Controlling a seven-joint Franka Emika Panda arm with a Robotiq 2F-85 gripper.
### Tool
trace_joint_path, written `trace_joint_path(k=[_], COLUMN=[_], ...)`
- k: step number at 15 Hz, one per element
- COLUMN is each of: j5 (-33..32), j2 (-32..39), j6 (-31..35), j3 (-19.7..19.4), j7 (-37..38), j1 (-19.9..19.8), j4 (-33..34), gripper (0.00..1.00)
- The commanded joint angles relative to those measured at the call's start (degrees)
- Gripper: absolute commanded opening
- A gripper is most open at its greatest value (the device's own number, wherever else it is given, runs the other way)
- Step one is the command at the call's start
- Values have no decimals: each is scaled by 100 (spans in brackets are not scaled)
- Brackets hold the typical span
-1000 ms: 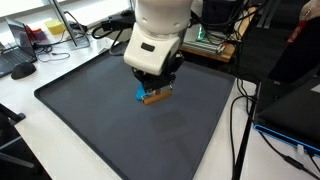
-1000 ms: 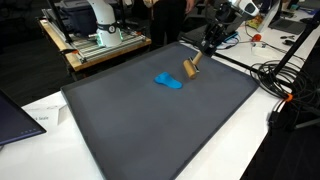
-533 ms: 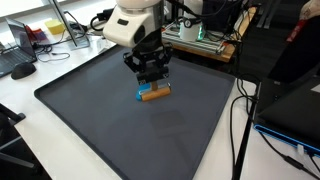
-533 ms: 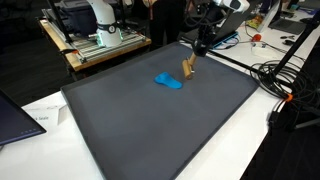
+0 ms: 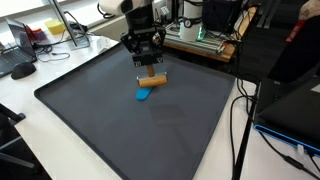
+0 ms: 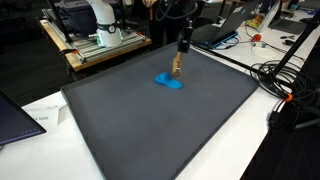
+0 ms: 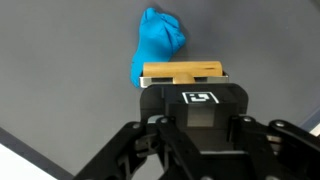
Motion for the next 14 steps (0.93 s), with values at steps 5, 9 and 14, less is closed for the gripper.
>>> trace_joint_path(k=[5,9,14], j5=[281,143,142], j2=[-659,-477,-477], j6=[271,203,205], j3=[-295,-349,-372], j7=[446,536,613], j1=[38,66,66], j4=[-887,-797,-829], gripper=[22,47,47])
